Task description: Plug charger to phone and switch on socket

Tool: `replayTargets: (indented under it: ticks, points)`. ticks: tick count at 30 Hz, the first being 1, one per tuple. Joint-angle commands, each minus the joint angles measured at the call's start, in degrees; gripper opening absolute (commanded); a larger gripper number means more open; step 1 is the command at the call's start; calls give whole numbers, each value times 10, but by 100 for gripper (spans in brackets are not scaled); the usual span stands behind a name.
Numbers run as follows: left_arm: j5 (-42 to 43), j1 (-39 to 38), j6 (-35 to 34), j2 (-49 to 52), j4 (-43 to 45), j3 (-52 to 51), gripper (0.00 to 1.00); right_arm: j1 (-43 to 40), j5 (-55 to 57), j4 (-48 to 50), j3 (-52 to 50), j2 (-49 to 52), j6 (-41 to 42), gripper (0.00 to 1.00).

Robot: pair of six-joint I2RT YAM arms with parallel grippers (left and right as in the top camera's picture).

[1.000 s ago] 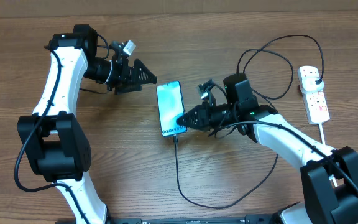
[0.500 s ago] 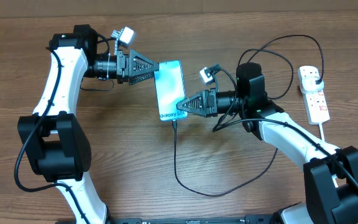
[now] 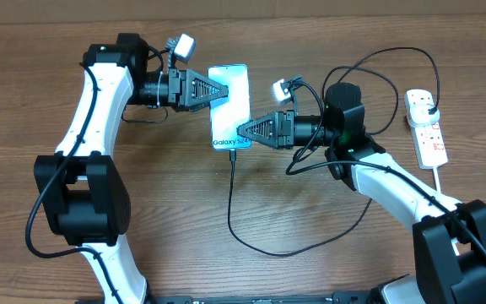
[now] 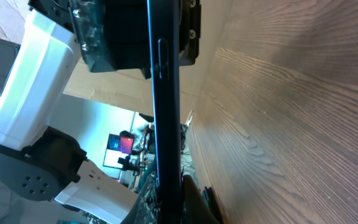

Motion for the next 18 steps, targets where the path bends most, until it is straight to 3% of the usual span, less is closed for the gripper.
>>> replayTargets:
  ticks: [1,5,14,17,18]
  points:
    - [34,-3,18,-12,-2,10,38,-2,62,-1,5,-10,14,4]
    - [14,-4,18,-12,-14,10,34,-2,84,-1,5,-10,14,4]
    - [-51,-17,14,-12,-21,10,6,-2,94,-4,5,-10,13,6]
    - [-97,-18,11,-12,-21,10,4,-2,94,-21,5,-10,9,41]
    - [-123,-18,11,-12,-21,10,4,-2,94,-32,5,-10,4,45]
